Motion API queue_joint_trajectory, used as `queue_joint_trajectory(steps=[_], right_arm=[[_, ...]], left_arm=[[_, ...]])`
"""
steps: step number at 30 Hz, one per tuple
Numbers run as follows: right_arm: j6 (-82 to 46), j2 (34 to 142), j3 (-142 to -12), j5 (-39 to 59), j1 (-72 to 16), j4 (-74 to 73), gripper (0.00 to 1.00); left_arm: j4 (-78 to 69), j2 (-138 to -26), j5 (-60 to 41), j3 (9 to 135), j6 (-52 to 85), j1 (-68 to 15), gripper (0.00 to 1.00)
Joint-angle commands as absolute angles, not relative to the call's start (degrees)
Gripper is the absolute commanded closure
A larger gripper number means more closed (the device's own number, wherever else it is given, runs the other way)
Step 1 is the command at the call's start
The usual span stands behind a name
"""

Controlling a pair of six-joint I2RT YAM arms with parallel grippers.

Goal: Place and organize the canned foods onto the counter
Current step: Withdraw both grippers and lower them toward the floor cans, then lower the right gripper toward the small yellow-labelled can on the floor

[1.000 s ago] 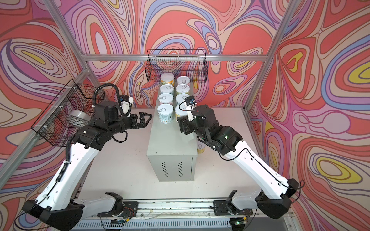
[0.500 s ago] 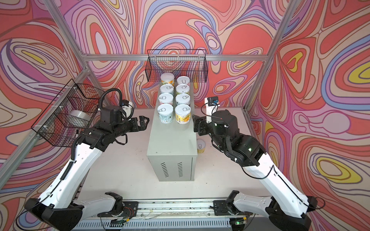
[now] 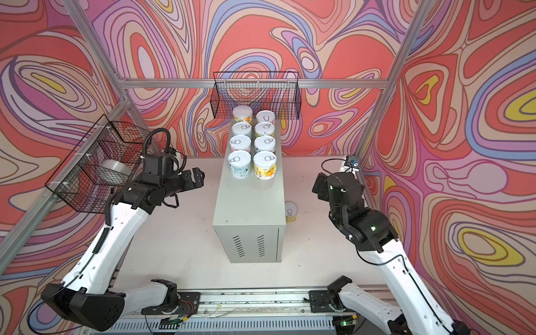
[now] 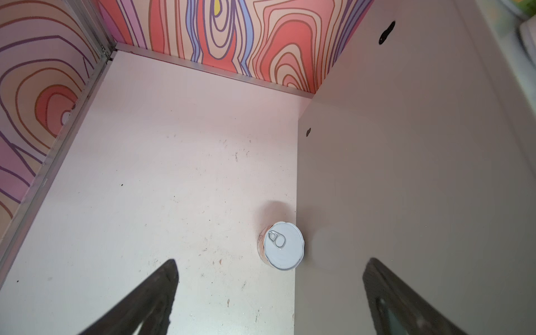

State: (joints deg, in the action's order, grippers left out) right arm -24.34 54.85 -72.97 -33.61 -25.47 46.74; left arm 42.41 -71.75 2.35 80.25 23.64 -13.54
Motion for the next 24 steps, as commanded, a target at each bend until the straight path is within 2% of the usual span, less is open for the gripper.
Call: queue_joint_trajectory(steps=[1, 8, 15, 24], right_arm=[[-27.52, 54.05, -69.02, -26.37, -22.60, 44.93, 0.02], [-29.95, 55.59, -62.84, -19.92, -18.19, 41.37, 0.02], [-32.81, 57.56, -56.78, -5.12, -11.17, 34.98, 0.02], [-35.41, 64.77, -53.56, -1.40, -10.97, 29.69, 0.03]], left_arm=[[43.25, -71.11, 1.08, 78.59, 23.53, -13.45, 0.00], [43.60, -70.87, 0.64, 76.43, 22.39, -13.45, 0.00], [38.89, -67.53, -0.49, 69.20, 23.05, -13.46, 0.02], [32.13, -64.16, -1.95, 59.19, 25.38, -13.40, 0.03]])
